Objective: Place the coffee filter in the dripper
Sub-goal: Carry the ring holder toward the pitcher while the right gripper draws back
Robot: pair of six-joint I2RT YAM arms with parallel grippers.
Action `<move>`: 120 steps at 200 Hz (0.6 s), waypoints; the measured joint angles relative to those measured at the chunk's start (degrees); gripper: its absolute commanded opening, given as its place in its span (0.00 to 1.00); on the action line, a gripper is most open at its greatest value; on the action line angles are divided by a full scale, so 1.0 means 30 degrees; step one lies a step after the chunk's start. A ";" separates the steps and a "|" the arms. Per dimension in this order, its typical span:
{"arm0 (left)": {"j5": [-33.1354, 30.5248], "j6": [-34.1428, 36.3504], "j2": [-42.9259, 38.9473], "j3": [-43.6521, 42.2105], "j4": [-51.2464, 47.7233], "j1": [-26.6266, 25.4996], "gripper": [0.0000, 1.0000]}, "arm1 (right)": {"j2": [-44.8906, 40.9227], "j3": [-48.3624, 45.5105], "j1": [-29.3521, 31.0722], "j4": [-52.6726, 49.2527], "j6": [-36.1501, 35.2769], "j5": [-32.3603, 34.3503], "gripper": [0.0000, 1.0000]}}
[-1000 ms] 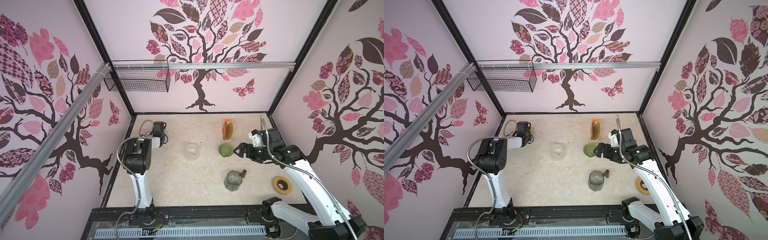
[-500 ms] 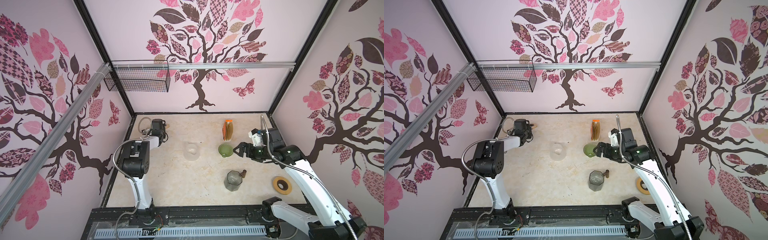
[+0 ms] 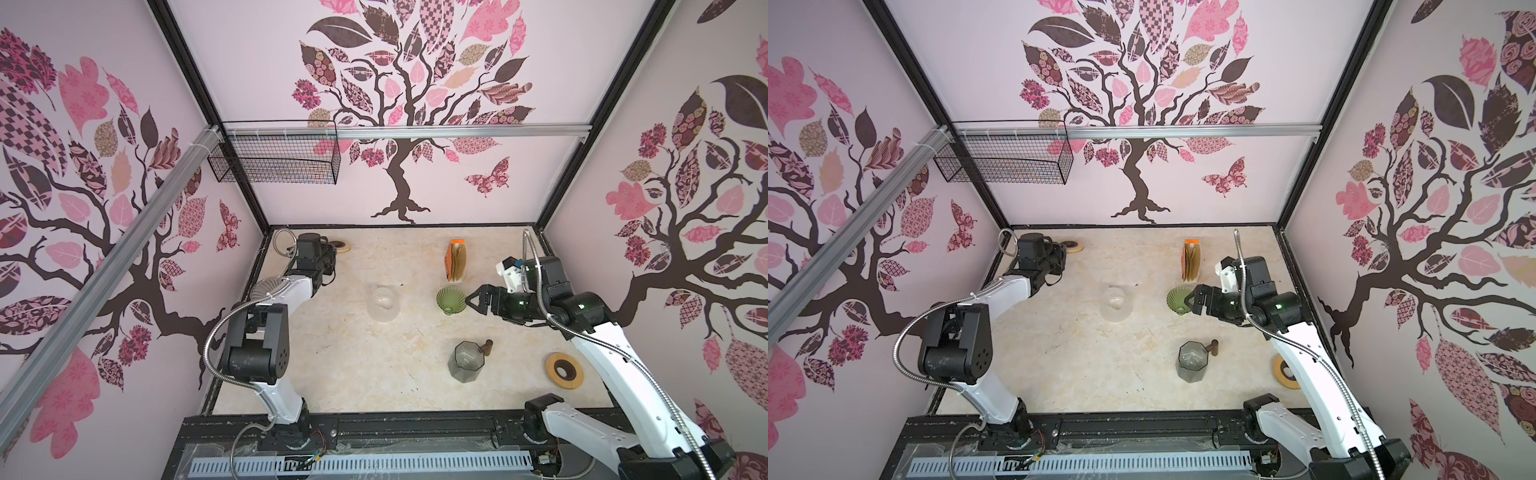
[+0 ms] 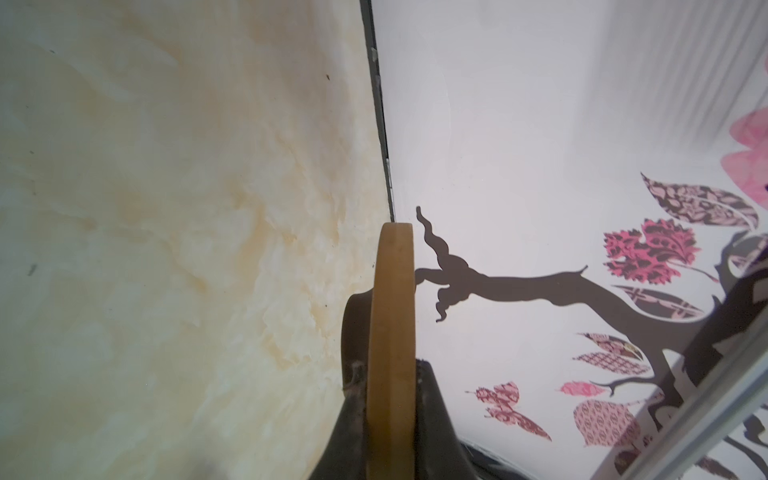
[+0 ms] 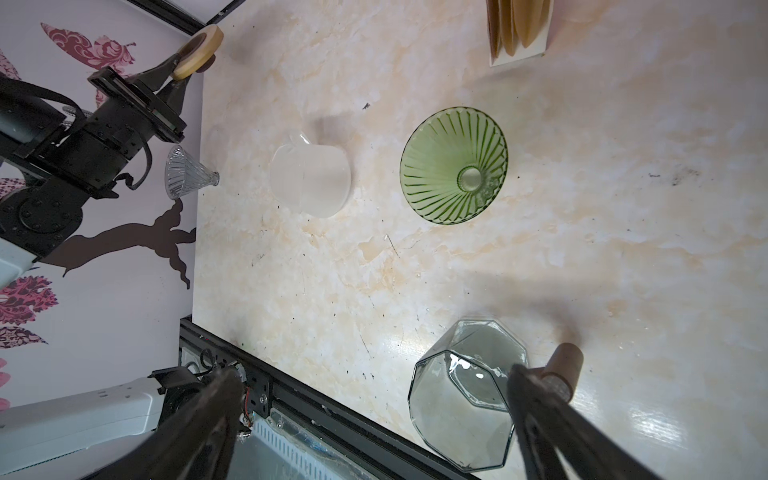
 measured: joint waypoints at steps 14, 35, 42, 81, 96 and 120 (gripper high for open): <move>0.0954 0.0474 -0.0517 -0.0146 -0.0058 -0.0007 0.00 | -0.0029 0.0058 0.0000 -0.0051 0.0058 0.0015 1.00; 0.2397 0.1173 -0.1260 -0.0612 -0.0109 -0.0007 0.00 | -0.0044 0.0517 0.0000 -0.0299 0.0226 0.0029 1.00; 0.2856 0.1399 -0.1523 -0.0809 -0.0175 0.0000 0.00 | -0.0058 0.0736 0.0000 -0.0328 0.0284 0.0029 1.00; 0.5603 0.2805 -0.3198 -0.1749 -0.0386 0.0000 0.00 | -0.0532 0.1020 0.0000 -0.0495 0.0488 0.0000 1.00; 0.6666 0.3322 -0.3825 -0.2025 -0.0357 -0.0015 0.00 | -0.0619 0.0976 0.0000 -0.0481 0.0678 -0.0131 1.00; 0.8269 0.4124 -0.4852 -0.2608 -0.0335 -0.0066 0.00 | -0.0845 0.0597 0.0000 0.0022 0.1042 -0.0714 1.00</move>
